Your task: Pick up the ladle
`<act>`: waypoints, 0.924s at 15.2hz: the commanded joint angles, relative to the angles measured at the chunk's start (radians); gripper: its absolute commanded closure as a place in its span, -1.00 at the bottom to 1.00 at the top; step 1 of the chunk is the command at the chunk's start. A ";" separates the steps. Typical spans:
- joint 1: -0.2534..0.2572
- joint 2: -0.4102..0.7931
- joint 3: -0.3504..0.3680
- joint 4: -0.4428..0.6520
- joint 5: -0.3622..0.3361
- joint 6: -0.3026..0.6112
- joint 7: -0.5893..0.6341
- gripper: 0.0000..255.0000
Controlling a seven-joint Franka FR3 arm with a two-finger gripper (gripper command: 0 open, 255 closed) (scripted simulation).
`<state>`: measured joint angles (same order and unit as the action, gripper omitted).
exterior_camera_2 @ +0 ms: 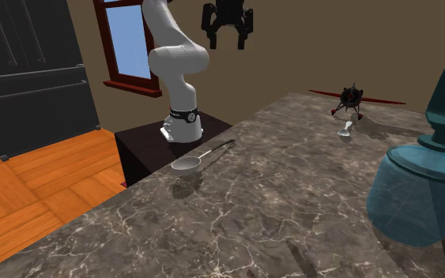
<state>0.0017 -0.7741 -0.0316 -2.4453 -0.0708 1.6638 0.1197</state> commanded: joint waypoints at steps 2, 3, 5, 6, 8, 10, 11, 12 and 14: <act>-0.018 0.016 0.007 -0.020 0.002 0.033 0.047 -1.00; -0.036 0.034 0.014 -0.040 0.003 0.066 0.093 -1.00; -0.073 0.072 0.027 -0.075 0.006 0.132 0.186 -1.00; -0.091 0.093 0.033 -0.091 0.006 0.166 0.233 -1.00; -0.127 0.137 0.044 -0.121 0.007 0.232 0.325 -1.00; -0.164 0.184 0.054 -0.147 0.007 0.298 0.418 -1.00; -0.182 0.209 0.059 -0.159 0.006 0.331 0.464 -1.00; -0.200 0.235 0.063 -0.170 0.005 0.364 0.510 -1.00; -0.236 0.289 0.070 -0.191 0.002 0.430 0.603 -1.00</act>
<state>-0.2161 -0.5163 0.0340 -2.6312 -0.0684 2.0602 0.6692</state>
